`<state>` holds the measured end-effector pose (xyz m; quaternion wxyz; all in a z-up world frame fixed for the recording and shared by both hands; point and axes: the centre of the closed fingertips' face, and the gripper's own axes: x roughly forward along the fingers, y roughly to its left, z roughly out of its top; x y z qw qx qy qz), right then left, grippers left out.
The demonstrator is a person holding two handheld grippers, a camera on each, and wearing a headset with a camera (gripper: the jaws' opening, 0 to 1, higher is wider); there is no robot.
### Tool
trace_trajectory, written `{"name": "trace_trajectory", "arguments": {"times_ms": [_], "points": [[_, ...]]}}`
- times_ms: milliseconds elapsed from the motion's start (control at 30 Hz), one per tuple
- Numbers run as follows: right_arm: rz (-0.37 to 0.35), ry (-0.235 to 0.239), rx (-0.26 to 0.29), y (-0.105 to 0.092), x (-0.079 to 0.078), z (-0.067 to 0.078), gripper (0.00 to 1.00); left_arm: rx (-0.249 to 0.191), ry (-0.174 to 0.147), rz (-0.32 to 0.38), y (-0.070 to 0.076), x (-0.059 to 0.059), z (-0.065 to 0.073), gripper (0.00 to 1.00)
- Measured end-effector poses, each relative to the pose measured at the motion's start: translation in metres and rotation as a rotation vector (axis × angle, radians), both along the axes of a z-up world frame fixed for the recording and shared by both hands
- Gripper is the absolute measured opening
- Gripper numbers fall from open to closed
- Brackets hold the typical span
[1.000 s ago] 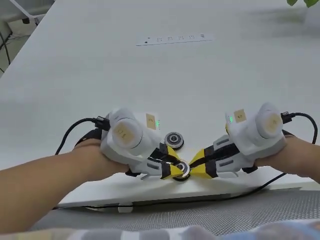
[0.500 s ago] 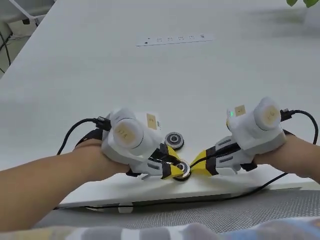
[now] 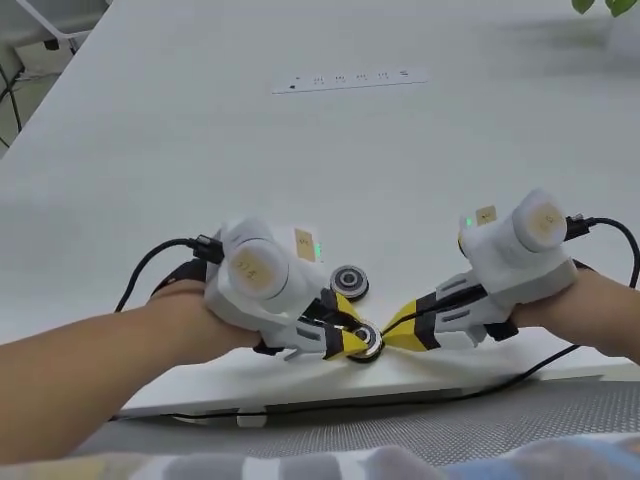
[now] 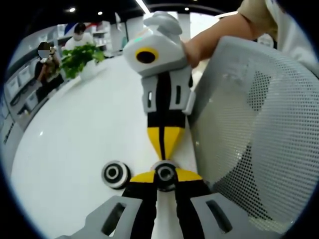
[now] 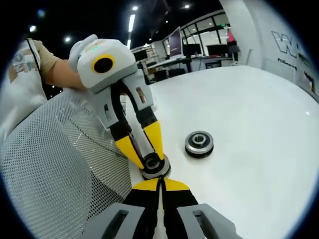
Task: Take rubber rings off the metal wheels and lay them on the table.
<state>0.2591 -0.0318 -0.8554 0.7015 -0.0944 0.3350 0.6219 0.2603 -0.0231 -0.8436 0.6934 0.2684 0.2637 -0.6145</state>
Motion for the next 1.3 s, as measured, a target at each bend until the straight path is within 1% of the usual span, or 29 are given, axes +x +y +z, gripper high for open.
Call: {"name": "trace_trajectory", "arguments": {"times_ms": [233, 367, 400, 433, 467, 500, 567, 600, 633, 700, 733, 767, 800, 867, 1000, 1067, 1100, 1300], "points": [[-0.001, -0.004, 0.003, -0.001, -0.002, 0.004, 0.00, 0.000, -0.002, 0.002, 0.000, 0.000, 0.000, 0.13], [-0.013, 0.014, -0.003, 0.000, -0.001, 0.001, 0.00, -0.003, 0.001, 0.004, 0.000, 0.000, 0.000, 0.13], [-0.021, 0.025, -0.002, 0.000, -0.001, 0.001, 0.00, -0.003, 0.002, 0.006, 0.000, 0.000, 0.000, 0.13], [-0.038, 0.046, 0.003, 0.000, 0.000, 0.001, 0.00, -0.003, 0.002, 0.007, 0.000, 0.000, 0.000, 0.13], [-0.060, 0.071, 0.008, 0.000, 0.000, 0.001, 0.00, -0.003, 0.001, 0.007, 0.000, 0.000, 0.000, 0.13], [-0.090, 0.116, 0.024, 0.000, 0.000, 0.001, 0.00, -0.003, 0.001, 0.007, 0.000, 0.000, 0.000, 0.13], [-0.124, 0.161, 0.043, 0.000, 0.001, 0.002, 0.00, -0.004, 0.001, 0.007, 0.000, 0.000, 0.000, 0.13], [-0.137, 0.175, 0.050, 0.000, 0.001, 0.002, 0.00, -0.003, 0.000, 0.007, 0.000, 0.000, 0.000, 0.13], [-0.147, 0.179, 0.058, 0.000, 0.002, 0.004, 0.00, -0.003, -0.001, 0.007, 0.000, 0.000, 0.000, 0.13], [-0.189, 0.217, 0.128, 0.004, 0.006, 0.013, 0.00, -0.002, -0.001, 0.009, 0.000, 0.000, 0.000, 0.13], [-0.179, 0.233, 0.141, 0.004, 0.006, 0.015, 0.00, -0.001, -0.003, 0.010, 0.000, 0.000, 0.000, 0.13], [-0.181, 0.212, 0.114, 0.002, 0.007, 0.011, 0.00, 0.000, -0.004, 0.009, 0.000, 0.000, 0.000, 0.13], [-0.175, 0.205, 0.119, 0.002, 0.006, 0.011, 0.00, 0.000, -0.003, 0.010, 0.000, 0.000, 0.000, 0.13], [-0.178, 0.216, 0.130, 0.004, 0.005, 0.013, 0.00, 0.000, -0.003, 0.011, 0.000, 0.000, 0.000, 0.13], [-0.164, 0.199, 0.130, 0.007, 0.001, 0.015, 0.00, 0.002, 0.000, 0.018, 0.001, 0.000, 0.000, 0.13], [-0.162, 0.202, 0.133, 0.008, 0.001, 0.016, 0.00, 0.002, 0.001, 0.018, 0.001, 0.000, 0.000, 0.13], [-0.163, 0.210, 0.137, 0.009, 0.000, 0.016, 0.00, 0.001, 0.002, 0.017, 0.001, 0.000, 0.000, 0.12], [-0.148, 0.210, 0.144, 0.014, -0.005, 0.018, 0.00, 0.000, 0.004, 0.017, 0.000, 0.000, 0.000, 0.12]]}}
